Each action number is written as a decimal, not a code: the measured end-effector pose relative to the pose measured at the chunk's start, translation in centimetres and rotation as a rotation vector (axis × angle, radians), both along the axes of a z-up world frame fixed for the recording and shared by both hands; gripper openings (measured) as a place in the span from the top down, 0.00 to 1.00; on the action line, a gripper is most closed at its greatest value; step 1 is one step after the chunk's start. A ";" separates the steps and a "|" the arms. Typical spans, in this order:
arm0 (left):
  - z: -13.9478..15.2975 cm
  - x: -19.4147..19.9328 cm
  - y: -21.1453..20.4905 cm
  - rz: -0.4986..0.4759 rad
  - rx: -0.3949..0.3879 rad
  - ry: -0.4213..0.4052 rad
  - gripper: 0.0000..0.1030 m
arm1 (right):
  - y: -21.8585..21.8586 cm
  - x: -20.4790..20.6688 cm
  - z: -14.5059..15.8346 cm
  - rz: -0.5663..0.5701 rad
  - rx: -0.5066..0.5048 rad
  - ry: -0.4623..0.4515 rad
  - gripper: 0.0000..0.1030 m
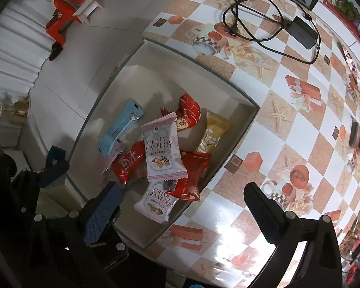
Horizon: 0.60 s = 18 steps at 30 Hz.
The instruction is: Organize snacks
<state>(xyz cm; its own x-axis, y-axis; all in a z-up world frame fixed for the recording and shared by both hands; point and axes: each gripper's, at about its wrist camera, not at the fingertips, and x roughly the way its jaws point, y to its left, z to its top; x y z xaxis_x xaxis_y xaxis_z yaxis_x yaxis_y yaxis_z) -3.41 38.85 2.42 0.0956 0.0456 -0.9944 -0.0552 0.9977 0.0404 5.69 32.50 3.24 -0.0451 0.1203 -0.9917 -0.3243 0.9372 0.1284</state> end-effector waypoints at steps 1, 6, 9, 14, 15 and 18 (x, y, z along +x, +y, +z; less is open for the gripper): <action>0.0 0.0 0.0 0.001 0.004 -0.002 0.11 | 0.0 0.0 0.0 0.002 -0.002 -0.001 0.00; 0.1 0.0 0.0 0.006 0.018 -0.008 0.11 | -0.2 -0.1 -0.1 -0.002 -0.006 0.000 0.00; 0.1 0.0 0.1 0.008 0.021 -0.007 0.11 | -0.1 -0.1 0.0 0.006 -0.015 -0.006 0.00; 0.1 0.0 0.1 0.005 0.025 -0.008 0.11 | 0.0 -0.4 0.1 0.020 -0.027 -0.021 0.00; 0.1 -0.1 0.1 0.004 0.026 -0.008 0.11 | 0.1 -0.4 0.1 0.023 -0.030 -0.024 0.00; 0.1 -0.2 0.0 0.004 0.030 -0.012 0.11 | 0.2 -0.6 0.1 0.030 -0.034 -0.027 0.00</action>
